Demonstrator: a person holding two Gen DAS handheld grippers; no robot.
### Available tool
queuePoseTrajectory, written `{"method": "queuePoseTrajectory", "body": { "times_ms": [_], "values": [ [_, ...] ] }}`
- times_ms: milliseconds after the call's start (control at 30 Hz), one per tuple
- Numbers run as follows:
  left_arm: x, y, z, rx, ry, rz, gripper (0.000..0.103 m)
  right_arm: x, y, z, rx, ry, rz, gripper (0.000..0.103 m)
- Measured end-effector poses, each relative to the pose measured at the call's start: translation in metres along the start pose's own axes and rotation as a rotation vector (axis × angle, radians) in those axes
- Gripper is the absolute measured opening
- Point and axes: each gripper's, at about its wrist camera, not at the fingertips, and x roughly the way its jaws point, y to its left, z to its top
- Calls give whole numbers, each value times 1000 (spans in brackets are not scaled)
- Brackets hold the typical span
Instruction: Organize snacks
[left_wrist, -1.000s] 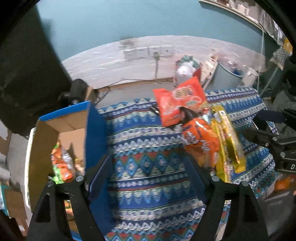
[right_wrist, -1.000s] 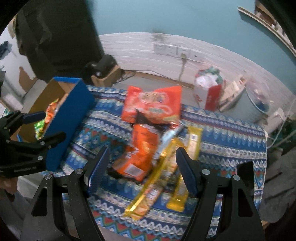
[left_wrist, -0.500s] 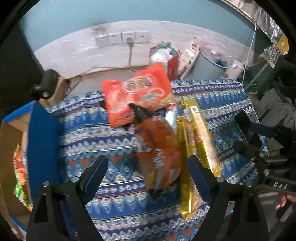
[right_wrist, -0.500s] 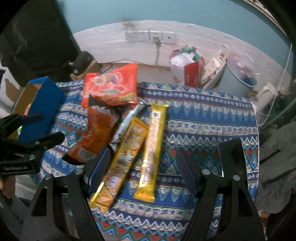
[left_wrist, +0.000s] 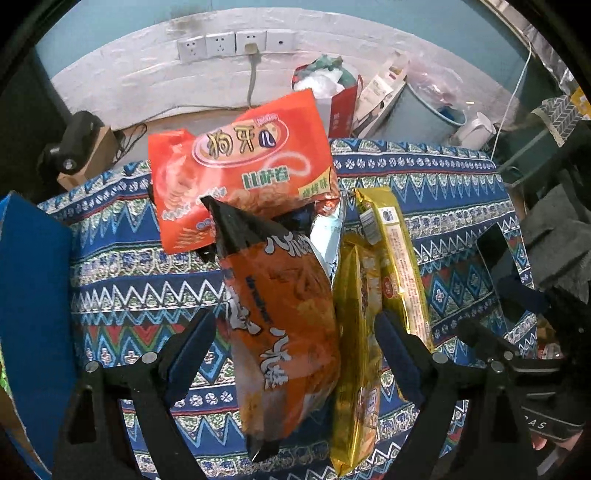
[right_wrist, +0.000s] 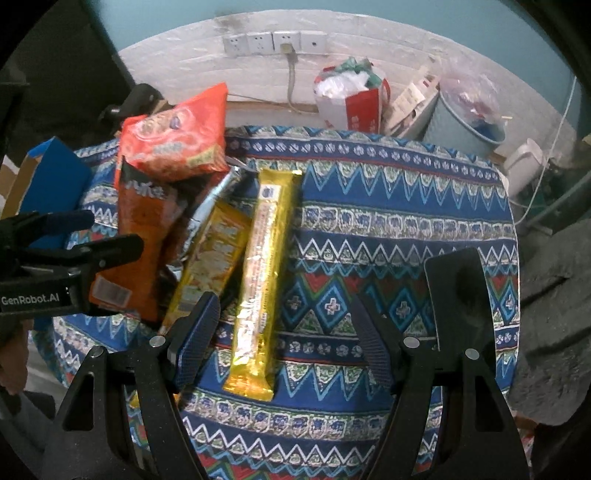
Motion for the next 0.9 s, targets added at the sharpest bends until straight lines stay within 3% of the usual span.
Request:
{"method": "queuePoseTrajectory", "body": {
  "times_ms": [267,467,567,700,900],
  "values": [
    [22,-4,1,55,27,18,88,19,0,2,1,29,-5,73],
    [39,-2,-9,111,83,76,69,37,1,4,6,48,5,73],
    [40,8,-13,96,85,74,50,45,2,7,9,57,9,73],
    [37,20,-20,90,80,46,45,58,5,10,-2,65,9,72],
    [32,29,-35,115,80,64,44,75,7,15,3,69,-3,72]
  ]
}}
